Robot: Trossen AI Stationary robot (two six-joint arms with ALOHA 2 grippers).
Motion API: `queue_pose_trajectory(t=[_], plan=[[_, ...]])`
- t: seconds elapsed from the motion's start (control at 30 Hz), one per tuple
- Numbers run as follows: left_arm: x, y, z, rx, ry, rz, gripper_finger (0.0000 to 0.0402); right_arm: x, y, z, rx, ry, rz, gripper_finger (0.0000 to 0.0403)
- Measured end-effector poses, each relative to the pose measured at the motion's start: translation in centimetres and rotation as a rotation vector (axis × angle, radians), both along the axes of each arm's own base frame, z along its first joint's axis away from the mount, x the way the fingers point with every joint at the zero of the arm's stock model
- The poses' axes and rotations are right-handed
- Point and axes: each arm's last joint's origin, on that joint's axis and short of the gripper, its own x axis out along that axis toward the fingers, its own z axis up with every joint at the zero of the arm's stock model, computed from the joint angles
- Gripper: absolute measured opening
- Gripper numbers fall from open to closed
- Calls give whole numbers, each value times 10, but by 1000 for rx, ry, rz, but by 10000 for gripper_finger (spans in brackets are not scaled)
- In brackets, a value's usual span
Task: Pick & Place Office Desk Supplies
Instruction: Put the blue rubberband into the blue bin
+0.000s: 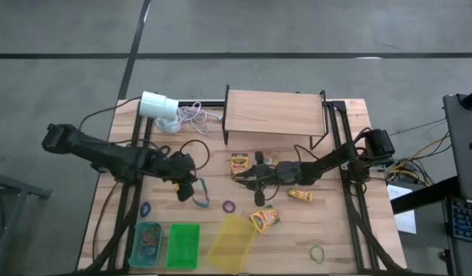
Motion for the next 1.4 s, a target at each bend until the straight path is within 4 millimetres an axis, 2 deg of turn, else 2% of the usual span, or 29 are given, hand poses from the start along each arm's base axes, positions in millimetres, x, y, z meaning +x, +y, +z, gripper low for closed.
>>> queue_pose_trajectory(t=[0.23, 0.5, 0.7, 0.83, 1.1, 1.4], plan=[[-16, -9, 21, -14, -100, 5, 7, 0, 0, 0, 0, 0, 0, 84], [-43, -24, 44, -119, -71, 124, 7, 0, 0, 0, 0, 0, 0, 84], [-48, -28, 75, -241, -63, 183, 7, 0, 0, 0, 0, 0, 0, 84], [-50, -30, 88, -334, -41, 213, 7, 0, 0, 0, 0, 0, 0, 84], [-57, -43, 89, -554, 96, 295, 8, 0, 0, 0, 0, 1, 1, 84], [-76, -82, 87, -752, 348, 399, 12, 0, 0, 0, 0, 0, 0, 84]])
